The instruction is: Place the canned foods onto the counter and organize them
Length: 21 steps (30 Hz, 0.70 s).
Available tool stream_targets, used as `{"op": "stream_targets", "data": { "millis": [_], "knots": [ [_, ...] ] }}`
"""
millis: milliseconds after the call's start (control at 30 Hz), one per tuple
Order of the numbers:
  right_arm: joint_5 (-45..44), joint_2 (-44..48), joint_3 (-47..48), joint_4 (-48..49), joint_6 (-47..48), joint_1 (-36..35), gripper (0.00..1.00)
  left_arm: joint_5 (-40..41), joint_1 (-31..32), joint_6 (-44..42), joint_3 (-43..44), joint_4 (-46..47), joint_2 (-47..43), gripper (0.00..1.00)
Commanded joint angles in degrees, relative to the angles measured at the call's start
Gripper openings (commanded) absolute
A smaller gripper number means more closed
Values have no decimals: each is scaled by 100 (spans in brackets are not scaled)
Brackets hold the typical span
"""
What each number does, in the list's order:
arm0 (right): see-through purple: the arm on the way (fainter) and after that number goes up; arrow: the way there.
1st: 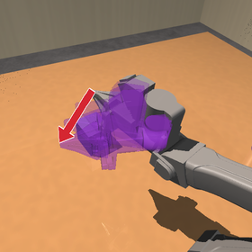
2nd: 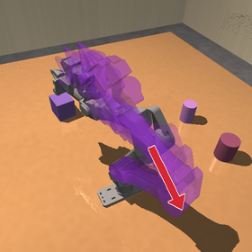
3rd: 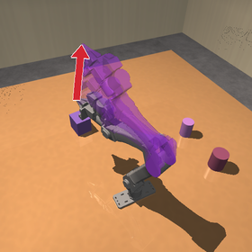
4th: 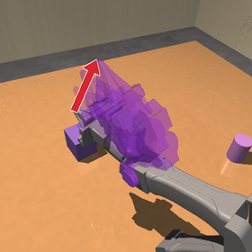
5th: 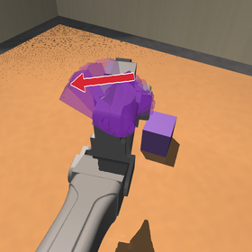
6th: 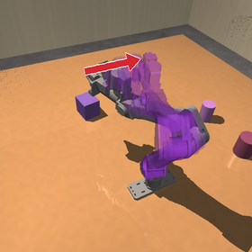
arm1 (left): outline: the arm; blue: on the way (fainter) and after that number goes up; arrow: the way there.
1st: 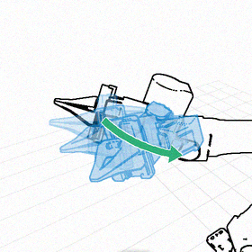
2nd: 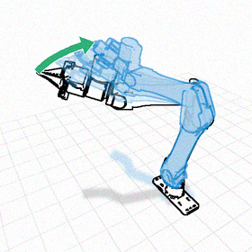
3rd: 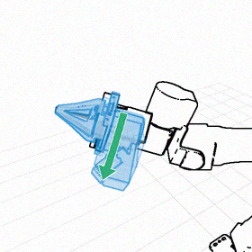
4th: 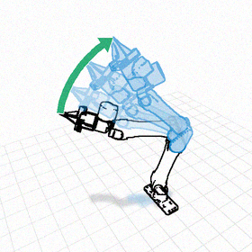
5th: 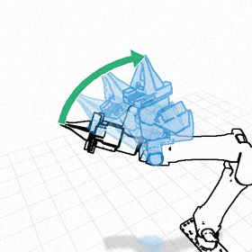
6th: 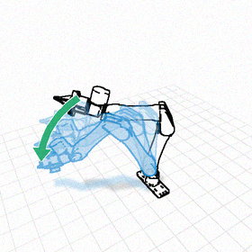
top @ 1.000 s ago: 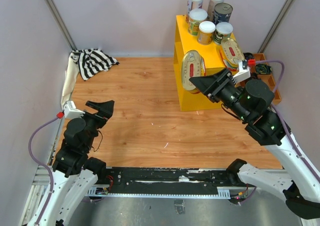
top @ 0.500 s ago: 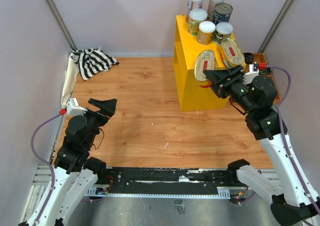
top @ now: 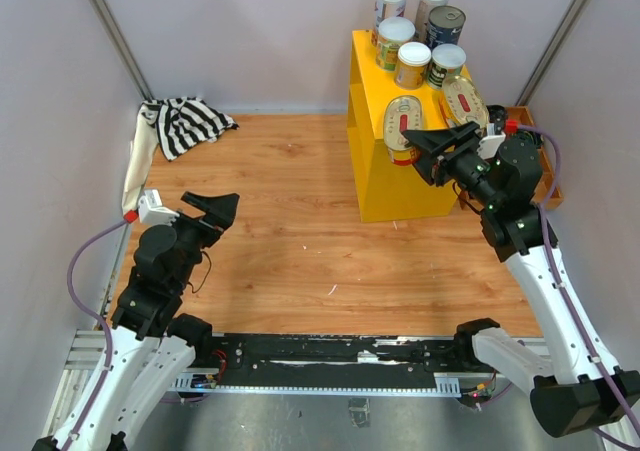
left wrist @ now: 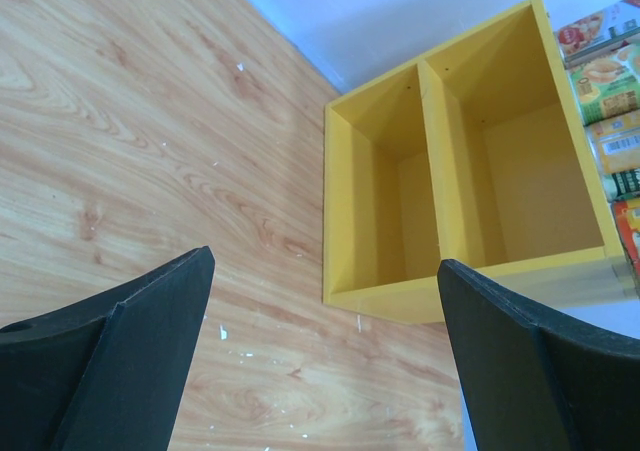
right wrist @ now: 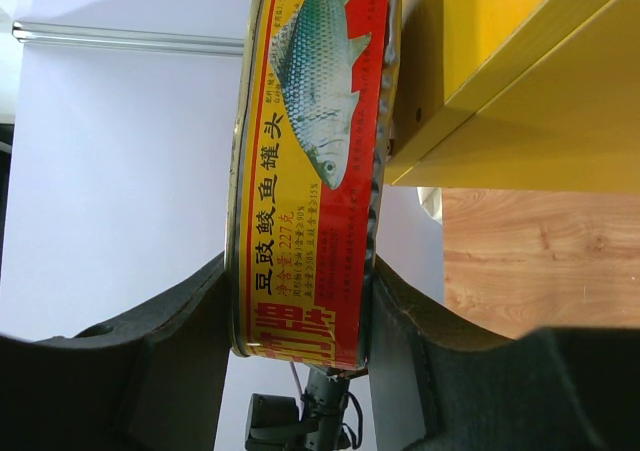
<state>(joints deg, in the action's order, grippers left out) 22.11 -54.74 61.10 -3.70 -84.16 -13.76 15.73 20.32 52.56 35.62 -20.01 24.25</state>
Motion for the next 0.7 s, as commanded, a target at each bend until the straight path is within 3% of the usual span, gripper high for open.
{"op": "stream_targets", "data": {
  "millis": [0,233,667],
  "knots": [
    [285,59,150,673,-136,167,1,-200,-48,-53,7,436,-38,99],
    [346,-27,133,643,-185,391,6,-428,-49,-177,87,635,185,98],
    [438,-314,144,821,-395,635,34,-707,-46,-347,295,893,516,98]
  ]
}}
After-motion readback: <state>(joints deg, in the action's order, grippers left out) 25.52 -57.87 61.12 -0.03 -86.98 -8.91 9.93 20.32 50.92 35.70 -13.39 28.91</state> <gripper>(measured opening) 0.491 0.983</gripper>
